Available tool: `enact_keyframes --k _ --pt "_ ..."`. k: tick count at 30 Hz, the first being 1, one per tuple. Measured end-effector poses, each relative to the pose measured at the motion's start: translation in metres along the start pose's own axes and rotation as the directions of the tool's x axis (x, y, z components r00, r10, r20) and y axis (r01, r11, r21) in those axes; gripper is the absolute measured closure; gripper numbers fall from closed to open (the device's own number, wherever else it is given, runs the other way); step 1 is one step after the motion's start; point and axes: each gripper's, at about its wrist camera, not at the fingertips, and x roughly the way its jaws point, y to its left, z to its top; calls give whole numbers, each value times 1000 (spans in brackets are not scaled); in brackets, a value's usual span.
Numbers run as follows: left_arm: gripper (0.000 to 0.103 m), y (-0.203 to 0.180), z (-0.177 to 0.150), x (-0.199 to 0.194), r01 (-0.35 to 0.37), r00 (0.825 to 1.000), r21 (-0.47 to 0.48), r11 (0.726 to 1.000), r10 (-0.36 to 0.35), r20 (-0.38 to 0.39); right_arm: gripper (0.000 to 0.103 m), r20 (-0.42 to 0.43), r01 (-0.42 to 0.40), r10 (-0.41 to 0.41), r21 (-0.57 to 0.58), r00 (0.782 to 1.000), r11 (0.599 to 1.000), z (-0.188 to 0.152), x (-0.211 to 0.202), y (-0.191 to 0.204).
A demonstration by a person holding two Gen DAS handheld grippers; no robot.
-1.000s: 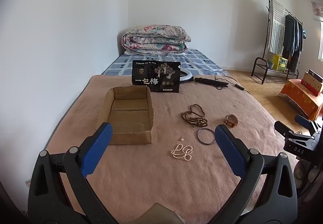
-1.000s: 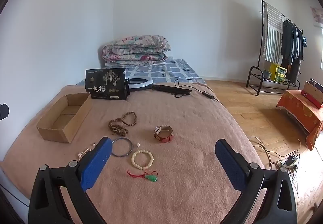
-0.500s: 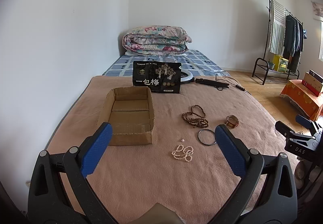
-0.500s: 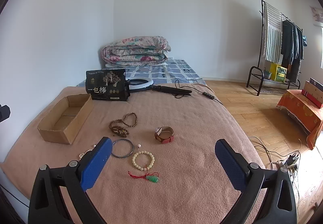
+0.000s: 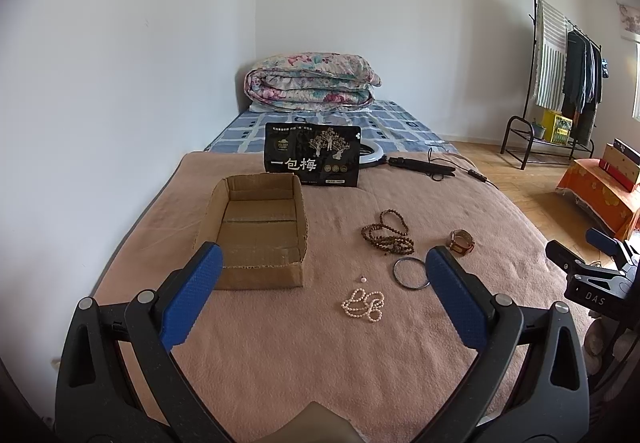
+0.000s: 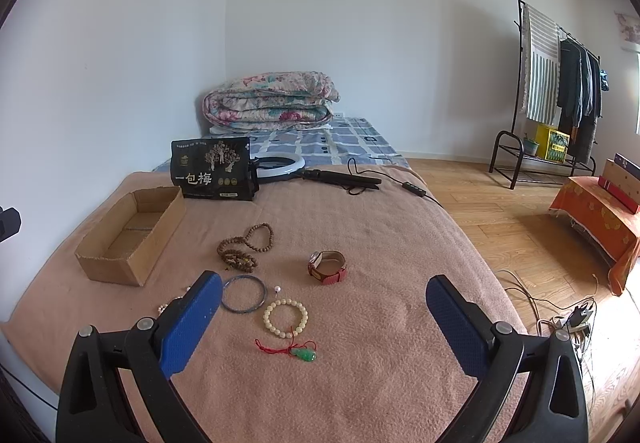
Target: Organize jewelry
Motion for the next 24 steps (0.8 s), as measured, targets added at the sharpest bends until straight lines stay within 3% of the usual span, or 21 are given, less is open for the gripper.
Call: enact_keyframes --k 24 --pt "0 2 0 -2 -1 1000 1 1000 1 4 0 -6 -5 5 0 1000 1000 0 1 3"
